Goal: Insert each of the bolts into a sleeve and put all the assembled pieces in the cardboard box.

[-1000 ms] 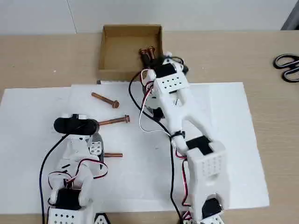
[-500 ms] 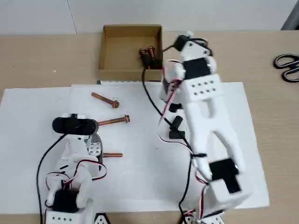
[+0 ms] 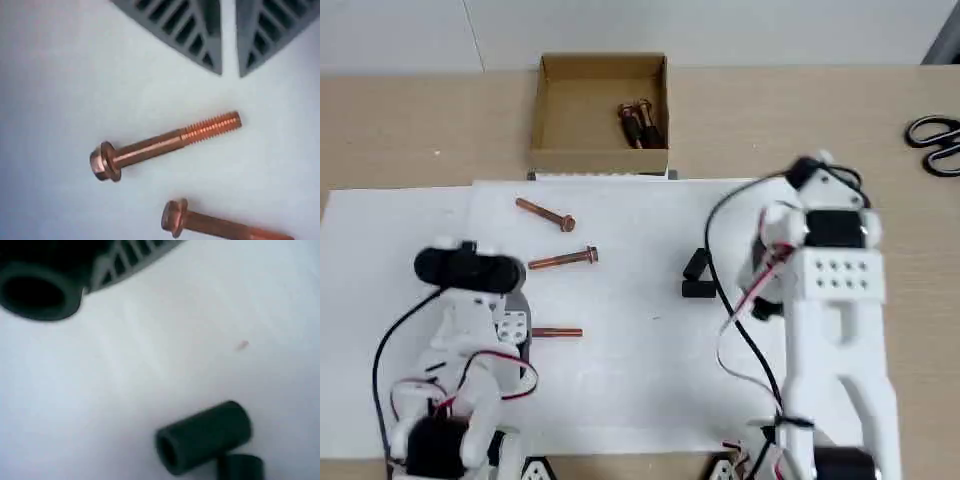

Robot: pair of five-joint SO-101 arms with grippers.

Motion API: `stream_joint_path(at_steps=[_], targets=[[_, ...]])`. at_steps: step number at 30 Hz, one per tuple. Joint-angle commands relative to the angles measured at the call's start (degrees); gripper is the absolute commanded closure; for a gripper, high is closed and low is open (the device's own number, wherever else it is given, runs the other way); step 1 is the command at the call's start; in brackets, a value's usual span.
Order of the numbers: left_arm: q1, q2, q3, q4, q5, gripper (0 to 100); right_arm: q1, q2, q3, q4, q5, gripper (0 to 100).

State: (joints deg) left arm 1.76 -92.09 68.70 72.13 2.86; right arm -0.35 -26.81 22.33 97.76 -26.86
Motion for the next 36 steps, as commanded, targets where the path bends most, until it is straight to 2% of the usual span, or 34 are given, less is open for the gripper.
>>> stream_joint_path(at_steps=[1,3,8,14,17,21,30,36], targets=[[-0.1,14.9,-11.5,0.2,-0.2,99,3.1,-7.3,4.5,0.8,2.3,99.6],[-0.1,24.4,-18.8,0.4,-0.2,99,4.0,-10.2,7.1,0.7,3.1,99.6],[0.3,46.9,-37.2,7.4,-1.1,99,4.6,-16.3,11.7,0.5,2.9,99.6],[0.2,70.2,-50.8,17.0,-14.7,99,5.8,-20.2,15.1,-0.4,2.7,99.6],[-0.1,78.9,-55.3,18.6,-18.4,99,6.8,-20.6,16.2,-1.5,2.9,99.6],[0.3,86.4,-60.3,18.5,-22.2,99,7.3,-20.6,16.8,-2.5,2.8,99.6],[0.4,100.9,-71.5,18.5,-36.7,99,7.3,-20.6,16.8,-2.8,2.7,99.6],[2.7,106.7,-77.2,18.9,-42.8,93,7.3,-20.6,16.8,-2.7,2.6,99.6]])
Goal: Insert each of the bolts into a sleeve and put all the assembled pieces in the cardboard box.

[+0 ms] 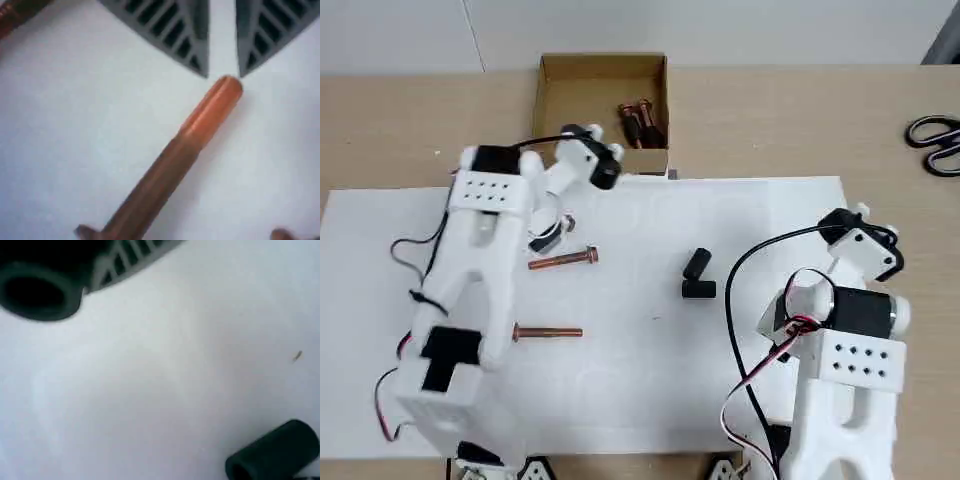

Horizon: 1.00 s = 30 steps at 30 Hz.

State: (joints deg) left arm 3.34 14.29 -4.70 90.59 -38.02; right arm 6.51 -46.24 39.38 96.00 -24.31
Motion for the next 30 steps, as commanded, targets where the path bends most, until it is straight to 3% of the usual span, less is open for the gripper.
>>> stream_joint_path(at_steps=[1,10,20,30], targets=[[1.7,0.6,-4.3,0.4,-3.0,93,0.5,-1.2,-0.3,-0.9,0.1,99.6],[6.9,3.9,-4.4,0.5,-9.7,92,0.6,-1.4,-0.3,-0.5,0.1,99.6],[6.5,8.1,-4.4,-0.1,-11.4,90,0.6,-1.2,-0.3,-0.9,0.1,99.6],[6.8,13.3,-4.4,-6.5,-11.4,90,0.6,-1.2,-0.3,-0.9,0.1,99.6]])
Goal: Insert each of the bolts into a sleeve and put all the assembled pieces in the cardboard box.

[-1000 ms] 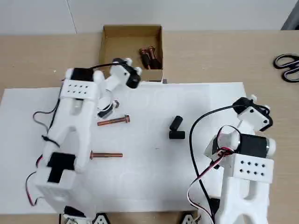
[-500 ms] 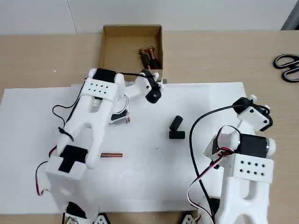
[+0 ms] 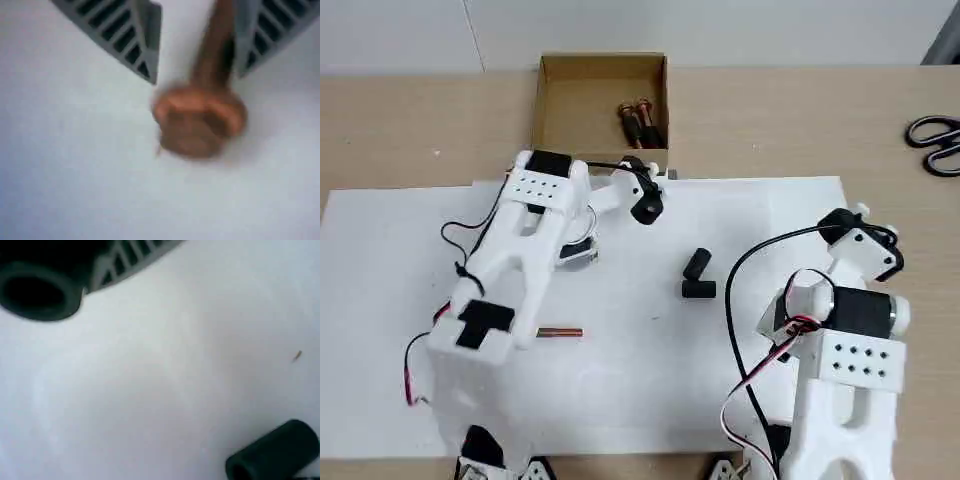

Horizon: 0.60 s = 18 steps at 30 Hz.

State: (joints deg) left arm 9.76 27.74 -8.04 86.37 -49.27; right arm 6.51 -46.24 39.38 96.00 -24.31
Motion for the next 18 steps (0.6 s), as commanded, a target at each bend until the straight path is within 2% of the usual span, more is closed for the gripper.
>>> stream_joint_path(at_steps=[1,9,13,18], targets=[[0.4,0.1,-1.1,-2.8,-0.2,90,0.6,-1.2,-0.3,-0.9,0.1,99.6],[1.1,2.1,-1.1,-3.8,-0.2,90,0.6,-1.2,-0.3,-0.9,0.1,99.6],[1.1,2.4,-1.1,-3.4,-0.2,99,0.5,-1.5,-0.3,-0.9,0.1,99.6],[0.6,1.8,-1.2,-3.1,-0.2,100,0.4,-1.5,-0.3,-0.9,0.1,99.6]])
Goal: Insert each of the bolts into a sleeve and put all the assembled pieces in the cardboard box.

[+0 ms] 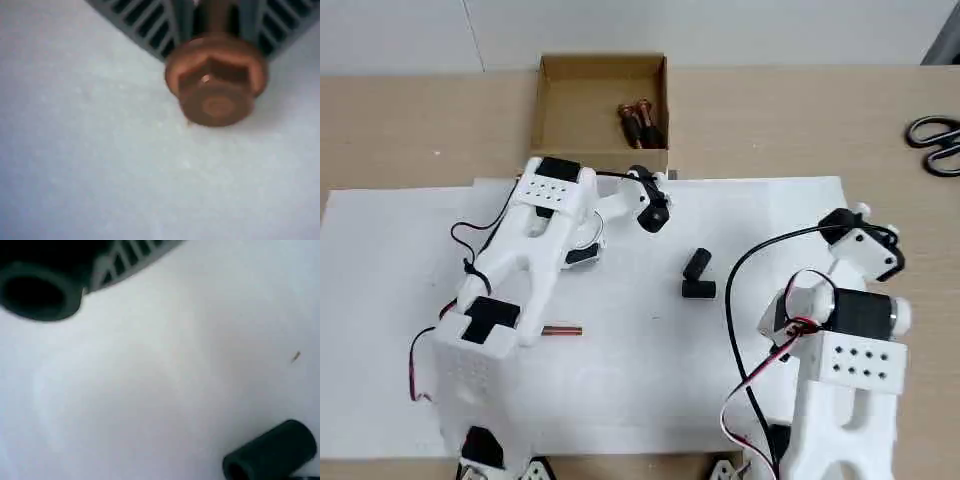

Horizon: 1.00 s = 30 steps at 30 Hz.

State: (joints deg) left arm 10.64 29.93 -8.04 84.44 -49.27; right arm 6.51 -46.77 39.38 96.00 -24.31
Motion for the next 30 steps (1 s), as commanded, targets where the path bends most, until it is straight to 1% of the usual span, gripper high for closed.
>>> stream_joint_path(at_steps=[1,7,10,14,17,20,24,28,30], targets=[[-0.3,-0.4,-1.5,-0.4,-0.2,100,0.3,-1.0,-0.4,-0.9,0.1,99.6],[-0.3,-0.4,-10.6,10.6,0.0,100,0.2,-1.1,-0.8,-0.9,0.1,99.6],[-0.3,-0.4,-16.7,15.8,0.3,100,0.1,-1.1,-3.4,-0.4,0.1,99.6],[-1.2,-3.1,-23.1,15.9,7.6,100,0.1,-1.1,-8.8,-0.3,0.4,99.6],[-1.1,-8.1,-23.0,15.9,9.8,100,-0.6,-1.1,-11.5,1.2,0.5,99.6],[-0.1,-13.3,-21.1,15.9,13.5,100,-4.8,-1.2,-12.9,2.2,0.5,99.6],[0.1,-22.1,-16.9,15.9,19.0,100,-12.9,-3.8,-14.0,2.5,0.5,99.6],[-0.4,-31.7,-10.6,15.9,29.8,100,-21.2,-10.9,-14.1,2.3,0.6,99.6],[-0.4,-37.5,-6.7,15.9,33.8,100,-23.7,-14.2,-14.1,2.3,0.7,99.6]])
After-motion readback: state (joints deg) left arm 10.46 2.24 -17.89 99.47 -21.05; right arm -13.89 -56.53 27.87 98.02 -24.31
